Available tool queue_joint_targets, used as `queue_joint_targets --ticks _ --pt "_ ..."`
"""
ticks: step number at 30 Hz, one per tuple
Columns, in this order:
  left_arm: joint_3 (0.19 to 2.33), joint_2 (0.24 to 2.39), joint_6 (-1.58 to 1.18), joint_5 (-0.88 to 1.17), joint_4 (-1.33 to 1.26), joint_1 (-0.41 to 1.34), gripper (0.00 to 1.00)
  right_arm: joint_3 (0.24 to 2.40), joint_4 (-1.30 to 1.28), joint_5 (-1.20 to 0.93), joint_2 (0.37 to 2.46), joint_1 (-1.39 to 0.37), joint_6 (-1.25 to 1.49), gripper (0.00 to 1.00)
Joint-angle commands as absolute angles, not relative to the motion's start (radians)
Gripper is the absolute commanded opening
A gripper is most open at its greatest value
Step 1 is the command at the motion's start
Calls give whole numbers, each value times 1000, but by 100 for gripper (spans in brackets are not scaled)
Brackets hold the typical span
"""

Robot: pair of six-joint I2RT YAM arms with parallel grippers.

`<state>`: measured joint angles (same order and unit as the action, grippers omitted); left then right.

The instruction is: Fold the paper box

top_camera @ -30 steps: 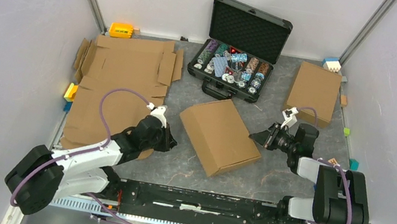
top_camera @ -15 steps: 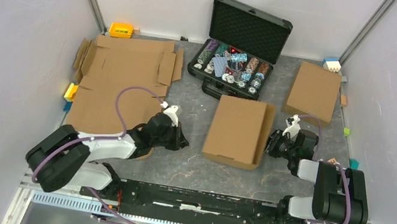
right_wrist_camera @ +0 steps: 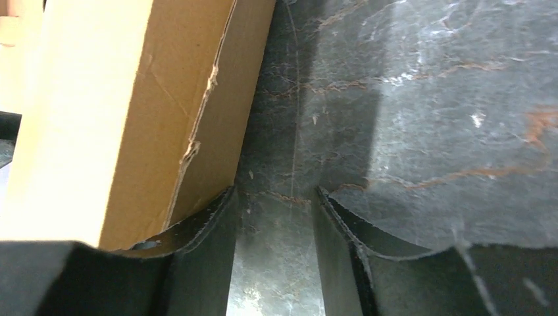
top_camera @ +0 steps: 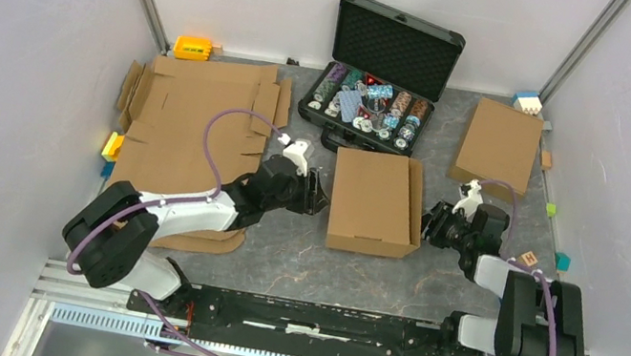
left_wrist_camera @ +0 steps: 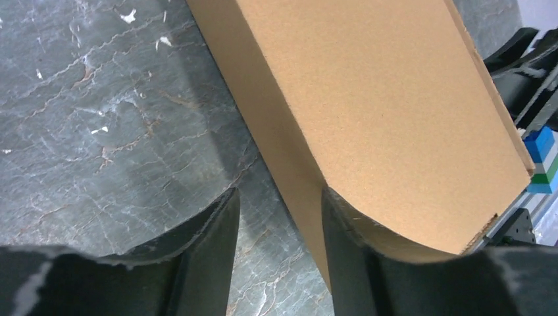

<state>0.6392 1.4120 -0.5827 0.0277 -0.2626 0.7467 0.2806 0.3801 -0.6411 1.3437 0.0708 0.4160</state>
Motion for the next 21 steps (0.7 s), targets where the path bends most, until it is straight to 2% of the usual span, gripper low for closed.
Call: queue_joint_targets --ticks 1,5,7,9,15,21 --pt "681 1423 -572 44 -234 718 57 261 298 -542 1261 90 392 53" --pt "685 1411 -575 41 -230 694 59 263 198 -379 1170 105 372 61" --pt "696 1411 -570 41 -217 681 60 242 168 -277 1109 126 389 72" --pt "712 1421 -558 44 -209 675 61 211 213 -275 1055 147 403 76" --pt "774 1475 -547 57 -223 660 69 265 355 -460 1123 152 467 77" --pt "872 1564 -541 100 -203 622 69 340 445 -496 1221 107 540 78"
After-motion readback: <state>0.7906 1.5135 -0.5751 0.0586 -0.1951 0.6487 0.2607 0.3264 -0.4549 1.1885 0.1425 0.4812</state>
